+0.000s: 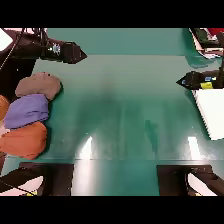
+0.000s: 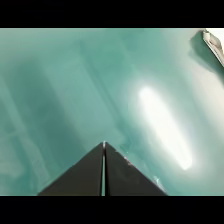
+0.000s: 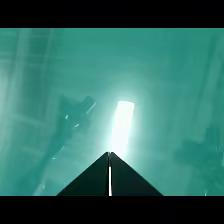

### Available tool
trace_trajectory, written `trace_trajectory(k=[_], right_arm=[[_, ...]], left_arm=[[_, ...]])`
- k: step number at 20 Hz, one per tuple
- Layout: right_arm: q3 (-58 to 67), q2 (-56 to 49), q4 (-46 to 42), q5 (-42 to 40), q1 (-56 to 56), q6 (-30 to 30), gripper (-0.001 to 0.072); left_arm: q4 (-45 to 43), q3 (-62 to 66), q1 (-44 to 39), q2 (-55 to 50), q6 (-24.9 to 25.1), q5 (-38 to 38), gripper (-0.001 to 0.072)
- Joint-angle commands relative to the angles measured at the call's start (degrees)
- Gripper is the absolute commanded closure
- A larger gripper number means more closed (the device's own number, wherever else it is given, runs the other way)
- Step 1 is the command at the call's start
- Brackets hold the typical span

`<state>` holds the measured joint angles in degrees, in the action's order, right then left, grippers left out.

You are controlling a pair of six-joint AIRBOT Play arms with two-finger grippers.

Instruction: Fold the shirts.

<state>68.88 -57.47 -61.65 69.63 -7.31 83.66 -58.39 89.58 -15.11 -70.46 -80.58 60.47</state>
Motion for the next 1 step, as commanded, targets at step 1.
trace_trajectory(k=[1], right_arm=[[0.04,0.04,0.17,-0.20,-2.10,0.00,0.0694]], left_arm=[[0.04,0.02,-0.02,-0.02,0.00,-0.02,0.0683]])
